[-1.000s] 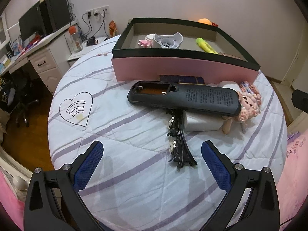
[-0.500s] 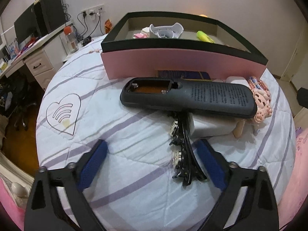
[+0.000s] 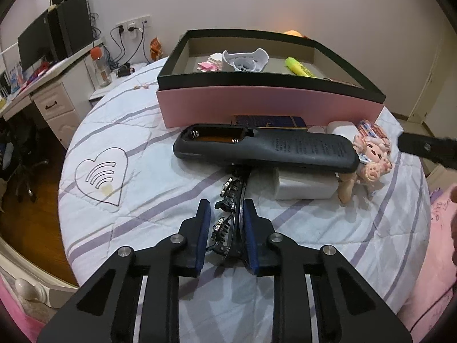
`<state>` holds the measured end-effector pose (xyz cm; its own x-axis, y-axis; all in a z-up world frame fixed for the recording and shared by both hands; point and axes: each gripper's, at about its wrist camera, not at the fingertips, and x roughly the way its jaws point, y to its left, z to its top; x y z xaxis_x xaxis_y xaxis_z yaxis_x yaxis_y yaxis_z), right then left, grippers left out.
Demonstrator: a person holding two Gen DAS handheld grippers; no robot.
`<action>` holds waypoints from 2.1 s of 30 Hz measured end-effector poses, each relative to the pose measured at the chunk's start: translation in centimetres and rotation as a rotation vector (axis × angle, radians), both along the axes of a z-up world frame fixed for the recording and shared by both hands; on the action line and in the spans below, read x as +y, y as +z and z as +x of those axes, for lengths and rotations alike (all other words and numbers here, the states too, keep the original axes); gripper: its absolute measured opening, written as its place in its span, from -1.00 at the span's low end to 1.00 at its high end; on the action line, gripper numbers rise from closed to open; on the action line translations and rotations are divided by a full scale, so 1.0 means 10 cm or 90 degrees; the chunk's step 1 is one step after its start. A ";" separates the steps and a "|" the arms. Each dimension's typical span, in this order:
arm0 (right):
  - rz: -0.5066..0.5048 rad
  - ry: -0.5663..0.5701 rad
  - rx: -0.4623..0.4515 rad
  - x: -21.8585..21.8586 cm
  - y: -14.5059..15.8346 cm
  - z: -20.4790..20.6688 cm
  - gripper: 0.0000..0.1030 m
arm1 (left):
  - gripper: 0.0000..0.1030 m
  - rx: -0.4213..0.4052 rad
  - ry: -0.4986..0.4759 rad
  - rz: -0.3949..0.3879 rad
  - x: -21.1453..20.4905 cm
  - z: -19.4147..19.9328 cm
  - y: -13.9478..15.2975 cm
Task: Organize rigid objects
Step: 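Grasp the black hair clip with the left tool while the right tool grasps the pink block heart, then carry the hair clip and block heart into the box and open both tools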
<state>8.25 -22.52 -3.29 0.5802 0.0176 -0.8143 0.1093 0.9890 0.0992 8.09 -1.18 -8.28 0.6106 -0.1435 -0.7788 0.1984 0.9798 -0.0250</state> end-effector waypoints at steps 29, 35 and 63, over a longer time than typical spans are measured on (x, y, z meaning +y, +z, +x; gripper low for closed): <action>-0.033 0.031 0.065 -0.03 -0.38 0.54 0.38 | -0.11 0.023 -0.022 -0.034 0.06 -0.04 0.03; -0.034 0.030 0.061 -0.04 -0.38 0.55 0.36 | 0.20 0.017 -0.045 -0.024 -0.02 -0.06 -0.04; -0.007 0.034 -0.059 -0.10 0.37 0.15 0.21 | -0.64 -0.068 -0.034 -0.090 0.17 -0.11 0.71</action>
